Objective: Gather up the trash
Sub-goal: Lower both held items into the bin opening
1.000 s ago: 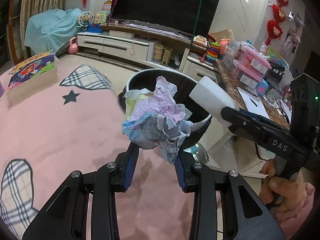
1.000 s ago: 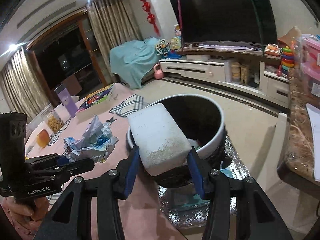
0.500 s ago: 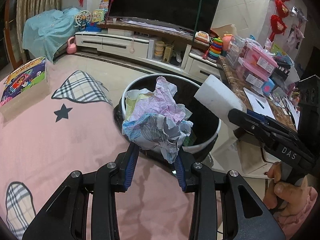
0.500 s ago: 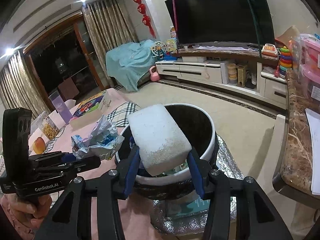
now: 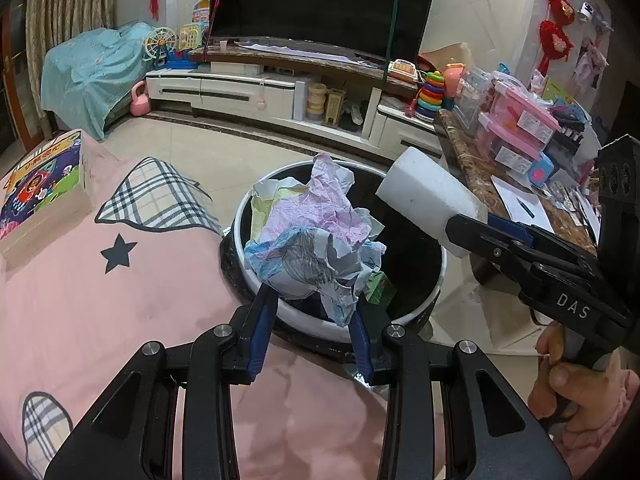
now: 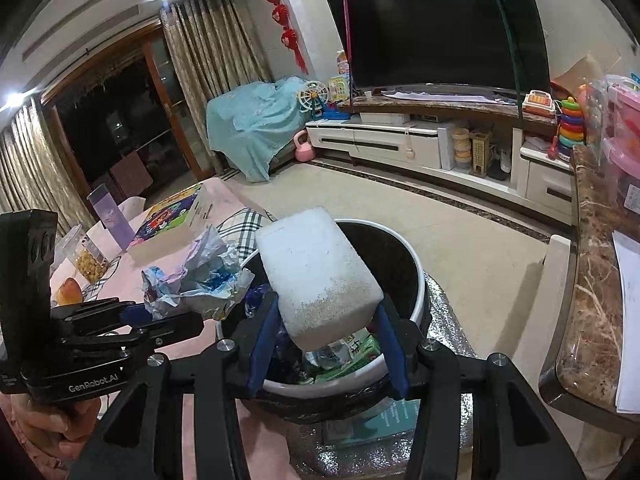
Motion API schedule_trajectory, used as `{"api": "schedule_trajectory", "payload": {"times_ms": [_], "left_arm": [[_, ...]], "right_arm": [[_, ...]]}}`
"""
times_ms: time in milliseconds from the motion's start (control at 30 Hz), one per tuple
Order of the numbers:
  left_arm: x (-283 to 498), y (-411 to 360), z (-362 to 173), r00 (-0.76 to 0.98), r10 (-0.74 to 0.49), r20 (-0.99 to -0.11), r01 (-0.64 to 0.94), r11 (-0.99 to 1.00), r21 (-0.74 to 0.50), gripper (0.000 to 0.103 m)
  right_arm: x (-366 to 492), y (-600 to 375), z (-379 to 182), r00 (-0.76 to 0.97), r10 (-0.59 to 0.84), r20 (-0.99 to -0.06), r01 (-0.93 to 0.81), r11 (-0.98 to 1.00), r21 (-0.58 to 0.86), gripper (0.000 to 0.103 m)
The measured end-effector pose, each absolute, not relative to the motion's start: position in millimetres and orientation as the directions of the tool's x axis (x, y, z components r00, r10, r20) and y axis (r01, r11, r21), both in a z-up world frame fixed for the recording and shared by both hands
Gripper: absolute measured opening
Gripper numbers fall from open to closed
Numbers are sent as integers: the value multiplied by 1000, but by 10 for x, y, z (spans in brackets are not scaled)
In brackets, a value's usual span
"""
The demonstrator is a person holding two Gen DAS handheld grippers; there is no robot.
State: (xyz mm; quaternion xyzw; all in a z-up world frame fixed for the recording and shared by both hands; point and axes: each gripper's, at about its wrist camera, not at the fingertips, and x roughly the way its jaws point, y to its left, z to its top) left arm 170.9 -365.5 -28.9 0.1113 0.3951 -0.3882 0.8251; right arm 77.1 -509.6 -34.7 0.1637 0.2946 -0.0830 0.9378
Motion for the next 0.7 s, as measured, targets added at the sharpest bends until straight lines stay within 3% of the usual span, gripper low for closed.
{"api": "schedule_trajectory", "payload": {"times_ms": [700], "left_arm": [[1807,-3877,-343,381,-526,-760,733,673,-98,33]], "right_arm": [[883,-5295,-441,793,-50,-608,268,924,274,49]]}}
